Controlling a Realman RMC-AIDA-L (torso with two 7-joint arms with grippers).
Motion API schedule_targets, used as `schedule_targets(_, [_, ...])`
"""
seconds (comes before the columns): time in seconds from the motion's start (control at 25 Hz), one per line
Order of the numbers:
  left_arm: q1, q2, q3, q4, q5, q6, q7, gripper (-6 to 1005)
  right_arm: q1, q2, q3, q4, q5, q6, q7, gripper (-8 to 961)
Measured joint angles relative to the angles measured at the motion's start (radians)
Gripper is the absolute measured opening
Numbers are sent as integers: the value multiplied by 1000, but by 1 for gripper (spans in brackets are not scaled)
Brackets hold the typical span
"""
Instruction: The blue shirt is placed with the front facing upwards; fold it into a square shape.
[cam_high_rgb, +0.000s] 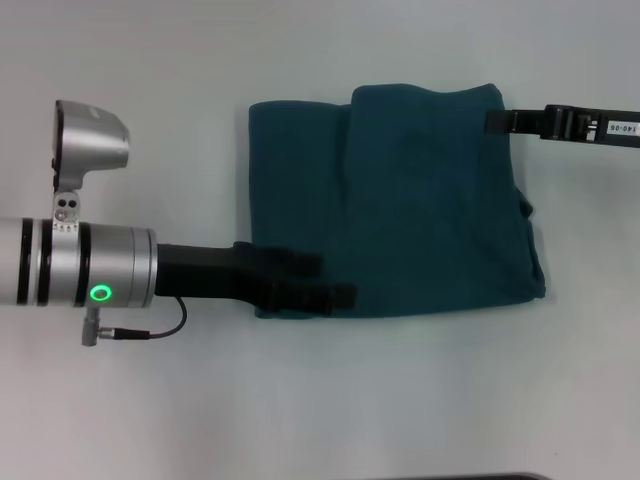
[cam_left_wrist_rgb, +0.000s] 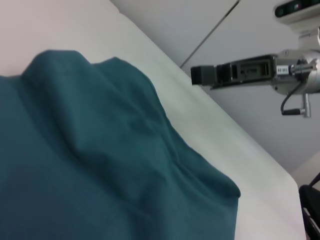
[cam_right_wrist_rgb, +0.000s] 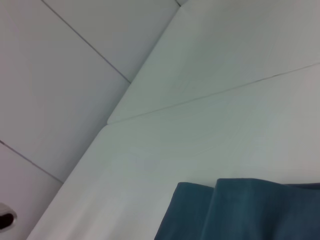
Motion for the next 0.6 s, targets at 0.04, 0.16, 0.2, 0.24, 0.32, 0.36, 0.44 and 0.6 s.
schedule_targets(0.04, [2, 0, 7, 0, 2, -2, -1, 933, 1, 0, 0, 0, 0, 1, 0, 30])
schedule_targets(0.16, [5, 0, 23, 1, 16, -6, -3, 933, 4, 0, 0, 0, 0, 4, 0, 32])
schedule_targets(0.2, [5, 0, 26, 2, 23, -9, -4, 933, 4, 0, 0, 0, 0, 4, 0, 35])
schedule_targets(0.24, [5, -1, 29, 3, 28, -13, -4, 933, 5, 0, 0, 0, 0, 5, 0, 37])
schedule_targets(0.32, [5, -1, 33, 9, 36, -23, -4, 933, 5, 0, 1, 0, 0, 6, 2, 42])
schedule_targets(0.36, [5, -1, 34, 13, 38, -28, -4, 933, 5, 0, 3, 0, 0, 5, 4, 44])
schedule_targets(0.44, [4, 0, 34, 18, 39, -30, -5, 933, 5, 0, 4, 0, 0, -2, 10, 49])
schedule_targets(0.6, [2, 1, 31, 9, 34, -3, -5, 932, 5, -3, 3, 6, -5, -53, 47, 58])
